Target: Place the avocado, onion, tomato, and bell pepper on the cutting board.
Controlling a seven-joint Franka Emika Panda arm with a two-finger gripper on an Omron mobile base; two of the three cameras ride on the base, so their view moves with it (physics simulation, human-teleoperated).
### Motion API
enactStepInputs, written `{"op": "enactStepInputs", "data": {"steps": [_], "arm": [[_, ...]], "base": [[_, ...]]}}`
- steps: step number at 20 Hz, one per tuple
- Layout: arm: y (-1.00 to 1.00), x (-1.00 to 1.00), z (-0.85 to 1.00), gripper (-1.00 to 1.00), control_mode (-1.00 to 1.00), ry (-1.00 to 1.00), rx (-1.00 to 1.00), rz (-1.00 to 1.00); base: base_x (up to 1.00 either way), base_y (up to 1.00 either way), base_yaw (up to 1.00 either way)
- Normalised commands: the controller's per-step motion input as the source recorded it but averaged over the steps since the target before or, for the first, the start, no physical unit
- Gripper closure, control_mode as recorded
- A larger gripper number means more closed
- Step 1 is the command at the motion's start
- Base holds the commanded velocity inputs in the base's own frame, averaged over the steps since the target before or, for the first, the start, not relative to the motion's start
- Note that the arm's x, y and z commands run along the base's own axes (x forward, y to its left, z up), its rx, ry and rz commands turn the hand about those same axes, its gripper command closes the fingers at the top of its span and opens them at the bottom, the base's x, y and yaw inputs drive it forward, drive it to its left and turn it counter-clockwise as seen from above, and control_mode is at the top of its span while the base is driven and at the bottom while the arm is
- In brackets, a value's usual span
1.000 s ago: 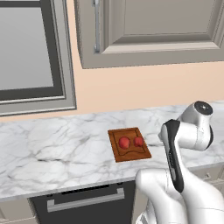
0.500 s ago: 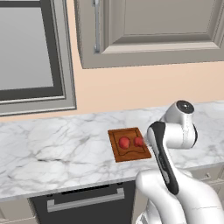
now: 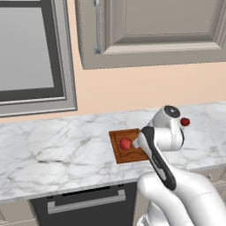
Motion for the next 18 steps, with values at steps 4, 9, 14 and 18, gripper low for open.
{"op": "enactStepInputs", "data": {"steps": [4, 9, 14, 18], "arm": [[0.13, 0.14, -0.29, 1.0, -1.0, 0.07, 0.0, 0.01], [0.02, 0.23, -0.35, 1.0, -1.0, 0.06, 0.0, 0.0], [0.05, 0.33, -0.35, 1.0, -1.0, 0.04, 0.0, 0.03], [0.01, 0.19, -0.44, 1.0, -1.0, 0.05, 0.0, 0.01]], "base": [[0.0, 0.0, 0.0], [0.0, 0.0, 0.0], [0.0, 0.0, 0.0], [0.0, 0.0, 0.0]]}}
